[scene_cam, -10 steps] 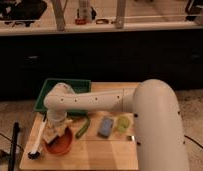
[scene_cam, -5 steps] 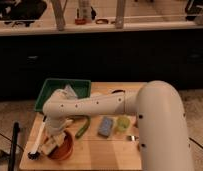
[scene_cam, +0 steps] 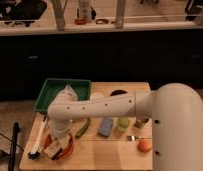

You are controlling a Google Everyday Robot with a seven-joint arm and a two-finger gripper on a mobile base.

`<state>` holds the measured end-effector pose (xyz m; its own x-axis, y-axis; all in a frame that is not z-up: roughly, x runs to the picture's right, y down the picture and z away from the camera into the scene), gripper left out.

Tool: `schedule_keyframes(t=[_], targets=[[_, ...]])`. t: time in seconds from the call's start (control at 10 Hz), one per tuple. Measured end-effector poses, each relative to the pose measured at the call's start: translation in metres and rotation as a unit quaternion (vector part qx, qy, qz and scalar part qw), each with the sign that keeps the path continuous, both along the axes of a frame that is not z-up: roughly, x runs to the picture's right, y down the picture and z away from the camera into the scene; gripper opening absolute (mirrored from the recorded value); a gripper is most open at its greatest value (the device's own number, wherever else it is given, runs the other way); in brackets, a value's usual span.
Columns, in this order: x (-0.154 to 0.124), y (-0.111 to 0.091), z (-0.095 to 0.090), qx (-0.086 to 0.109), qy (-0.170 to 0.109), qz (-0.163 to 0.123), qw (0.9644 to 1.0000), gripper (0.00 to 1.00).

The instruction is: Wipe red bowl with eraser

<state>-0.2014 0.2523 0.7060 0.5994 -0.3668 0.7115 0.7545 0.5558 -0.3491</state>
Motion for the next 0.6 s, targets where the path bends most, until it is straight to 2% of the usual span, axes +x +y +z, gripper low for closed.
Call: schedule_keyframes(t=[0.3, 0.6], targets=[[0.010, -0.018, 0.002, 0.009, 0.014, 0.008, 0.9998, 0.00], [0.009, -0.046, 0.017, 0.014, 0.024, 0.009, 0.9996, 0.00]])
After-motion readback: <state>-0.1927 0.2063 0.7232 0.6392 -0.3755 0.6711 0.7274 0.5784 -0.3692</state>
